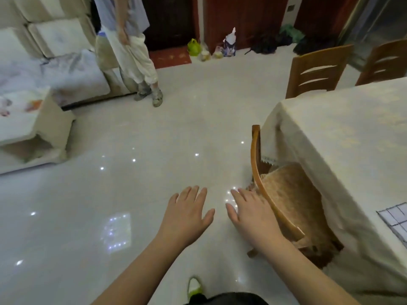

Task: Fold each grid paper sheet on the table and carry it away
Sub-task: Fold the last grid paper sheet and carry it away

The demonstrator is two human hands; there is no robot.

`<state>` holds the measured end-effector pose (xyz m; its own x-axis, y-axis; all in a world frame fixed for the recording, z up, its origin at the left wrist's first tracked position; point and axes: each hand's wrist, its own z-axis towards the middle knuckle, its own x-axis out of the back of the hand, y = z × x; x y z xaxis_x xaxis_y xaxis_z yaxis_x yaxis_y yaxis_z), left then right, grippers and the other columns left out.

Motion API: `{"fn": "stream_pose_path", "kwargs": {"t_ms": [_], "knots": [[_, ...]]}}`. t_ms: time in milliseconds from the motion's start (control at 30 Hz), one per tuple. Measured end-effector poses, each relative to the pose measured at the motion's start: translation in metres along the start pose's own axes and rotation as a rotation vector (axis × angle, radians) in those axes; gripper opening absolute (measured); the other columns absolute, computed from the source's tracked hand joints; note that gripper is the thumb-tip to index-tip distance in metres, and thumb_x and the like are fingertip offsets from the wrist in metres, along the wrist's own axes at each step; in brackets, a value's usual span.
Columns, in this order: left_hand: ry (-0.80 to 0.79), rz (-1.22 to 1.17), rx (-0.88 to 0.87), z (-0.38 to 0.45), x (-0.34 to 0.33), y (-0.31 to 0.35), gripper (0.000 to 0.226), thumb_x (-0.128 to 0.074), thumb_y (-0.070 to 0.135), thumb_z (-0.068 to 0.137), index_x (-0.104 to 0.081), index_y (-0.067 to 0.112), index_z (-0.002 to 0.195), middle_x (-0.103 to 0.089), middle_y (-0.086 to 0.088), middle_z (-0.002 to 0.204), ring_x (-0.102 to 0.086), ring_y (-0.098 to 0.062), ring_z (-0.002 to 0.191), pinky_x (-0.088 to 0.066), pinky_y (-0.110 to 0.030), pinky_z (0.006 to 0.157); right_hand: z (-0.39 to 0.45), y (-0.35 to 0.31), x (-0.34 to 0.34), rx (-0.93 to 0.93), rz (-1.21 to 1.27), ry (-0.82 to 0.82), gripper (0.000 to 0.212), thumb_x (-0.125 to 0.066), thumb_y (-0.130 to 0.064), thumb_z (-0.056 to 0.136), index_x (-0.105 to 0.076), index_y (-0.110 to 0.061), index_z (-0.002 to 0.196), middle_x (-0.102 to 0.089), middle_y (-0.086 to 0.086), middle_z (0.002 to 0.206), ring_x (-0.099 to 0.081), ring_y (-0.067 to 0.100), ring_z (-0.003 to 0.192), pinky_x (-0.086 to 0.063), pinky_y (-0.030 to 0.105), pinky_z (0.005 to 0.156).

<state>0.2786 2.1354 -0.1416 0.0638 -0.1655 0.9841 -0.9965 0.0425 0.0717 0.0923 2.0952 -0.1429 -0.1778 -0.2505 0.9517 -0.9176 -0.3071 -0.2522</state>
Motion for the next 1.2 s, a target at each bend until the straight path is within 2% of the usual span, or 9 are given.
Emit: {"fn": "stream_pose_path", "kwargs": {"t_ms": [267, 700, 1200], "knots": [[-0.01, -0.034, 0.008, 0.024, 0.006, -0.06, 0.066, -0.022, 0.058, 0.096, -0.02, 0.024, 0.152, -0.025, 0.002, 0.158, -0.022, -0.016, 0.144, -0.023, -0.038, 0.114, 0.044, -0.051, -0.003, 0.037, -0.058, -0.008, 0.054, -0.024, -0.051, 0.1, -0.032, -0.025, 0.147, -0.039, -0.004, 0.151, -0.035, 0.016, 0.138, -0.025, 0.036, 0.114], [-0.048, -0.004, -0.062, 0.172, 0.028, -0.055, 0.065, -0.026, 0.057, 0.097, -0.024, 0.023, 0.151, -0.028, 0.001, 0.157, -0.025, -0.016, 0.143, -0.026, -0.038, 0.111, 0.168, 0.012, 0.015, -0.055, -0.018, 0.032, 0.055, -0.025, -0.051, 0.1, -0.032, -0.024, 0.147, -0.039, -0.001, 0.151, -0.036, 0.018, 0.138, -0.027, 0.036, 0.113], [-0.104, -0.013, -0.109, 0.331, 0.049, -0.096, 0.066, -0.026, 0.058, 0.097, -0.021, 0.023, 0.152, -0.027, 0.0, 0.158, -0.024, -0.017, 0.144, -0.026, -0.039, 0.113, 0.316, 0.027, 0.039, -0.095, -0.01, -0.025, 0.055, -0.026, -0.051, 0.1, -0.035, -0.023, 0.146, -0.042, 0.001, 0.149, -0.039, 0.022, 0.136, -0.03, 0.039, 0.111]]}}
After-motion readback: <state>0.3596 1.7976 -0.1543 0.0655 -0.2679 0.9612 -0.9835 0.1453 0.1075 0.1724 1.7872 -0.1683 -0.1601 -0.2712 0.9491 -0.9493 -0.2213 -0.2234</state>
